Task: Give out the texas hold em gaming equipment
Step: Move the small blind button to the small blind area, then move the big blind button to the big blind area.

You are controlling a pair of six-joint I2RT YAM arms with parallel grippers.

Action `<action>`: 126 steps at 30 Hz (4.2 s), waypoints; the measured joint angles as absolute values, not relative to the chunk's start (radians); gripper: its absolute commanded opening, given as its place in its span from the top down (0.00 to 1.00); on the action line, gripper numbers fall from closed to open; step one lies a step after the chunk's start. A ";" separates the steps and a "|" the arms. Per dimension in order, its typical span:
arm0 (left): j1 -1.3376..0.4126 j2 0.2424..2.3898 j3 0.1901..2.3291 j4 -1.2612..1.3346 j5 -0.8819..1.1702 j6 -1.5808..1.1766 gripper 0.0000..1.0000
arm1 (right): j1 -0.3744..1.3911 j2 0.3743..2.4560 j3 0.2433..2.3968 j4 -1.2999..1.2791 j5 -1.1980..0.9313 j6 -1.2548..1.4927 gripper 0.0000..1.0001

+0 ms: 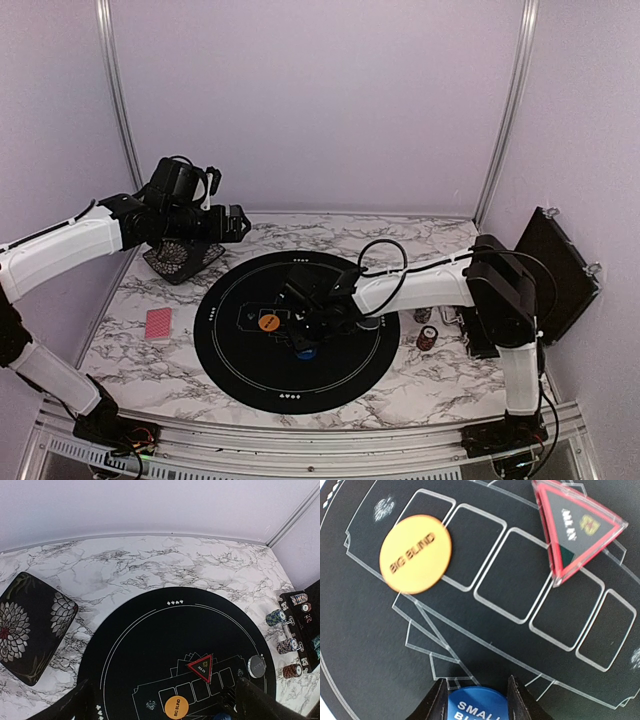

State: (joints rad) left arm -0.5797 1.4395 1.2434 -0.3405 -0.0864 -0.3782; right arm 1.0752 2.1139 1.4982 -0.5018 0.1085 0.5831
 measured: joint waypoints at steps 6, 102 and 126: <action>-0.579 1.439 1.244 -0.340 -0.079 -0.377 0.01 | 1.100 2.103 1.482 -0.498 0.091 0.600 0.61; -0.519 1.419 1.248 -0.346 -0.113 -0.355 0.01 | 0.990 2.577 2.223 -0.614 0.212 0.365 0.47; -0.519 1.419 1.248 -0.346 -0.112 -0.356 0.01 | 0.893 2.590 2.224 -0.566 0.218 0.312 0.47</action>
